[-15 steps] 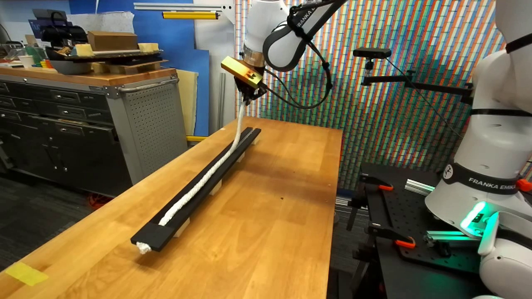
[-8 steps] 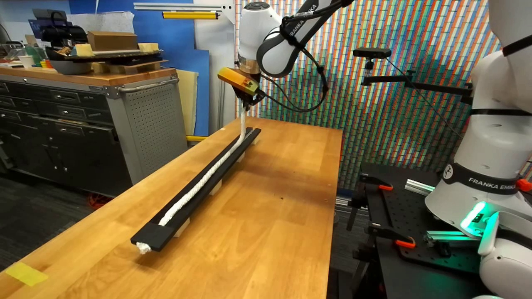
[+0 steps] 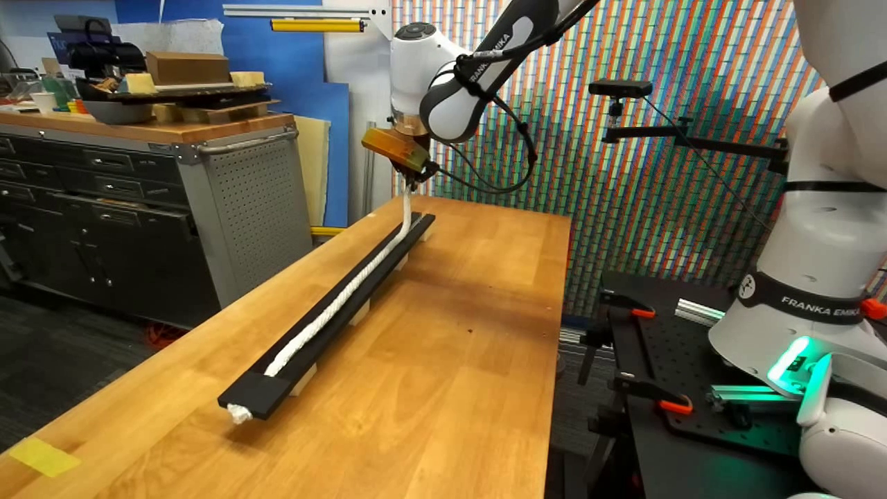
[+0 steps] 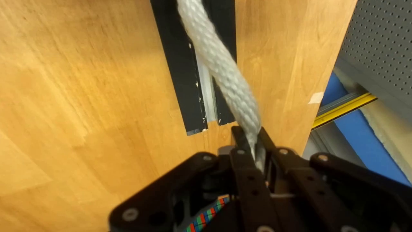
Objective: Lay the white object along the black object and press down on it
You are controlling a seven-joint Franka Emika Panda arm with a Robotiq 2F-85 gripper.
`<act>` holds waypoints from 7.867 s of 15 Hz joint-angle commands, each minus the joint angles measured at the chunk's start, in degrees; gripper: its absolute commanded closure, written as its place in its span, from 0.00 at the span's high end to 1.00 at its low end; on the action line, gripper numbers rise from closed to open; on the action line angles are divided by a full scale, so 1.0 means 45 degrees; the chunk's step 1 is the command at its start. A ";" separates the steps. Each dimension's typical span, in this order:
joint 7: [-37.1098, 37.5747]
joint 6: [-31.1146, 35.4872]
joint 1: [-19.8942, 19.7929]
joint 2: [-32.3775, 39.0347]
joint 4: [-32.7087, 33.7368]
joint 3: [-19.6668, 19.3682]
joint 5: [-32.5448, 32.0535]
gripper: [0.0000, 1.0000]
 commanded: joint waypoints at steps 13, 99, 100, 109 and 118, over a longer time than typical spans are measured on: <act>0.0069 -0.1707 0.0020 0.2481 0.2552 -0.0640 0.0059 0.03; -1.6505 -0.3923 0.0178 -0.6837 -0.6083 0.4967 0.8430 1.00; -1.6505 -0.3923 0.0178 -0.6832 -0.6084 0.4966 0.8430 1.00; -1.7137 -0.6509 0.0313 -0.6351 -0.3881 0.5159 0.7368 1.00; -1.7051 -1.1180 0.1307 -0.3493 0.2146 0.5909 0.5059 1.00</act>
